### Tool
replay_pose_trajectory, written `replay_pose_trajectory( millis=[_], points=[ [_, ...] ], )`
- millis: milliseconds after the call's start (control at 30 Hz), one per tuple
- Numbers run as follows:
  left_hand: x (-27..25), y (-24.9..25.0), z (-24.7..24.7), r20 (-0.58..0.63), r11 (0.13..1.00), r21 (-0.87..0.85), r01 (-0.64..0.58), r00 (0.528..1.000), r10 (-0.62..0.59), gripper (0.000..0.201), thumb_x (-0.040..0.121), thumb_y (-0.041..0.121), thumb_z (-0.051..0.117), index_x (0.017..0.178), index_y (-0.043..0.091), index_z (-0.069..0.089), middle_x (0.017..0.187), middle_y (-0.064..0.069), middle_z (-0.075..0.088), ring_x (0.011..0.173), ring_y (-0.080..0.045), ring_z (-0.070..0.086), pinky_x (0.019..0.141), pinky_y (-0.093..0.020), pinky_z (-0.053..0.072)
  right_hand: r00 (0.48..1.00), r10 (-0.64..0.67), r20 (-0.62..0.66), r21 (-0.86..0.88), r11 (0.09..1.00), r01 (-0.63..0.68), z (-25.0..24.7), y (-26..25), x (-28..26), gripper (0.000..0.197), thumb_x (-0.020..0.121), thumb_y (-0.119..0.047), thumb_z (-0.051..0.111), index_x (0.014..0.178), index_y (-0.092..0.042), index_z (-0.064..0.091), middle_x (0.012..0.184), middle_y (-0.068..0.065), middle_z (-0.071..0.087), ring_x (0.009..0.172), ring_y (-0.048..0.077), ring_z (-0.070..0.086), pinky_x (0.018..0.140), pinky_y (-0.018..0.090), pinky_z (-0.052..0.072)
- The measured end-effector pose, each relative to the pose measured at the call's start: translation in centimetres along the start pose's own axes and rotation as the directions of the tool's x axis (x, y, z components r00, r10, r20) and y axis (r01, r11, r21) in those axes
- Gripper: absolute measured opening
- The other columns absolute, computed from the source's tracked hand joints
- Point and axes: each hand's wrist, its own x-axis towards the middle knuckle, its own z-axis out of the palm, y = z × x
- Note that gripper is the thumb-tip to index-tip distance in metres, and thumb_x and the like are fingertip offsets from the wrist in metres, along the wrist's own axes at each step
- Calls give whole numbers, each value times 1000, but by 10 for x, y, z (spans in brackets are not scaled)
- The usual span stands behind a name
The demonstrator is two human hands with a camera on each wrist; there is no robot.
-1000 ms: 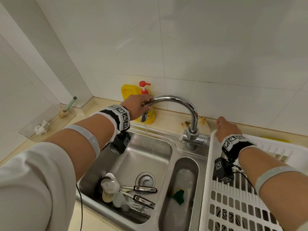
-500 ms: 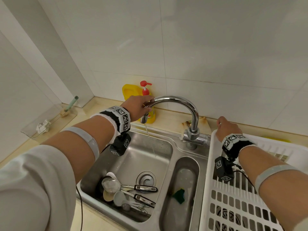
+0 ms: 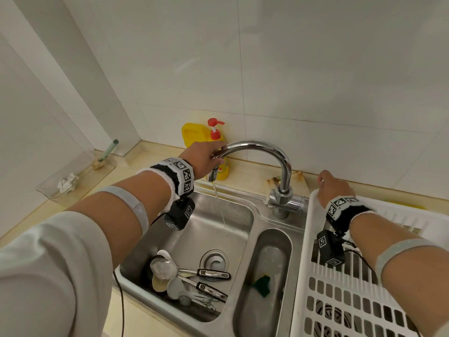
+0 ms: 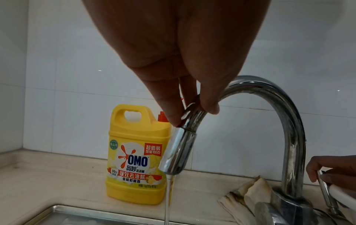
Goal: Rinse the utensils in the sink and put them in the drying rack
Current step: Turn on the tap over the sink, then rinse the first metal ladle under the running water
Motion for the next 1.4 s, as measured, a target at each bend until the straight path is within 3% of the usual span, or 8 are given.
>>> replay_pose_trajectory(
  millis=[300, 467, 567, 667, 800, 1000, 1233, 1400],
  points=[
    [10, -3, 0, -5, 1000, 14, -11, 1000, 11, 36, 95, 23, 62, 131, 26, 58, 108, -3, 70, 95, -25, 64, 90, -42, 52, 998, 49, 45, 68, 996, -52, -17, -11, -13, 49, 96, -11, 50, 142, -18, 35, 122, 16, 56, 109, 35, 57, 90, 41, 50],
    [11, -12, 3, -14, 999, 21, -50, 999, 50, 31, 96, 27, 59, 126, 31, 56, 101, 1, 68, 88, -24, 63, 81, -38, 54, 978, -41, -203, 11, 999, 44, -41, -48, -45, 14, 93, -24, 52, 107, -19, 51, 101, 2, 57, 94, 27, 57, 78, 38, 47],
    [9, -19, 3, -7, 997, -4, -83, 997, 82, 31, 94, 31, 60, 124, 35, 54, 102, 2, 69, 87, -22, 63, 80, -37, 54, 985, -162, -61, 47, 985, 165, -45, -88, -70, 23, 97, -36, 47, 82, -21, 57, 76, -1, 63, 71, 20, 59, 60, 29, 42],
    [4, -37, 5, 4, 983, -139, -122, 992, 124, 43, 92, 36, 66, 132, 29, 54, 114, 2, 69, 101, -19, 65, 92, -38, 53, 927, -356, 115, 77, 934, 349, -27, -136, -90, 28, 96, -35, 51, 80, -15, 62, 75, 0, 64, 73, 21, 61, 69, 34, 51],
    [-9, -89, 15, 66, 971, -232, -60, 995, 77, 52, 88, 44, 70, 133, 24, 54, 111, 2, 63, 94, -15, 64, 87, -33, 51, 821, -440, 365, 43, 888, 457, 24, -194, -103, 24, 95, -35, 56, 86, -16, 67, 85, -3, 66, 82, 19, 61, 81, 33, 51],
    [-40, -185, 58, 339, 998, -56, -37, 939, 54, 14, 90, 35, 65, 101, 27, 64, 105, 5, 67, 93, -15, 63, 92, -39, 53, 766, -323, 555, 18, 926, 378, 135, -239, -109, 16, 91, -27, 60, 98, -18, 70, 106, -1, 68, 100, 20, 64, 87, 30, 50],
    [-79, -249, 117, 548, 988, 113, -104, 836, 25, 19, 95, 36, 55, 111, 30, 63, 118, 7, 60, 101, -16, 61, 92, -38, 51, 662, -133, 738, -59, 964, 260, 252, -251, -112, 19, 88, -27, 61, 106, -27, 70, 114, -6, 66, 111, 20, 63, 91, 26, 49],
    [-89, -270, 135, 554, 966, 181, -187, 830, 57, 23, 97, 35, 50, 116, 28, 61, 120, 5, 59, 109, -19, 59, 89, -39, 51, 555, -74, 829, -190, 895, 403, 338, -242, -108, 35, 87, -37, 64, 119, -23, 65, 114, 0, 68, 98, 28, 66, 90, 41, 57]
  ],
)
